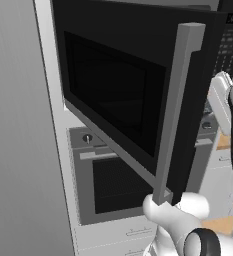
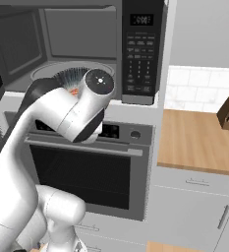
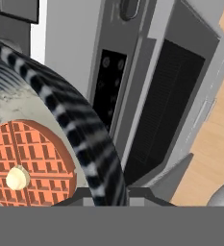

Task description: Open the microwave, place the bowl with waffle inside the microwave, then close the microwave door and turn it on.

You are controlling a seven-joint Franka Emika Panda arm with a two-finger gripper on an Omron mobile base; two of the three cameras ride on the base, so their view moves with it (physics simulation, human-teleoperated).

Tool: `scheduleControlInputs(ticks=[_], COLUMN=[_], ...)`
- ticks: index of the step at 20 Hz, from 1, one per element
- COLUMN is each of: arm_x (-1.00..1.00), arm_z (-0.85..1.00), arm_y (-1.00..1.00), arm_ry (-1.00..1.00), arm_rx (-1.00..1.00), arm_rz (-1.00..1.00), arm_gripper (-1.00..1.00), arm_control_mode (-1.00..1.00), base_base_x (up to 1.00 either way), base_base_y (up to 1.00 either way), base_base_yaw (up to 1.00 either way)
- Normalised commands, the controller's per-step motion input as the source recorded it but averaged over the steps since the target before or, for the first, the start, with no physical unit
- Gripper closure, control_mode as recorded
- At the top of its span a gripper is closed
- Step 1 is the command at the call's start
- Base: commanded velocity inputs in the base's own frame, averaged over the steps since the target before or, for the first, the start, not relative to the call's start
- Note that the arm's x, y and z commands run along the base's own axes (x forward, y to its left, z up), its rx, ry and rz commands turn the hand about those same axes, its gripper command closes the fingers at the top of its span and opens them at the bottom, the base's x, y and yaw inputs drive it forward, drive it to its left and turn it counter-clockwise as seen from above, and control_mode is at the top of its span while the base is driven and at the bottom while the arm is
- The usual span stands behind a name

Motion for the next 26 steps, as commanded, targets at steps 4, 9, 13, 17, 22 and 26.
scheduleControlInputs(ticks=[4,9,13,17,22,26], arm_x=[0.5,0.32,0.29,0.57,0.65,0.61], arm_z=[0.14,0.28,0.28,0.2,0.05,0.0], arm_y=[0.51,0.34,0.25,0.38,0.19,0.1], arm_ry=[0.0,0.0,0.0,0.0,0.0,0.0], arm_rx=[-0.02,0.0,0.0,0.0,0.0,0.0], arm_rz=[0.0,0.0,0.0,0.0,-0.03,-0.05], arm_gripper=[1.0,1.0,1.0,1.0,1.0,1.0], arm_control_mode=[-1.0,-1.0,-1.0,-1.0,-1.0,-1.0], base_base_x=[0.0,0.0,0.0,0.0,0.0,0.0], base_base_y=[0.0,0.0,0.0,0.0,0.0,0.0], base_base_yaw=[0.0,0.0,0.0,0.0,0.0,0.0])
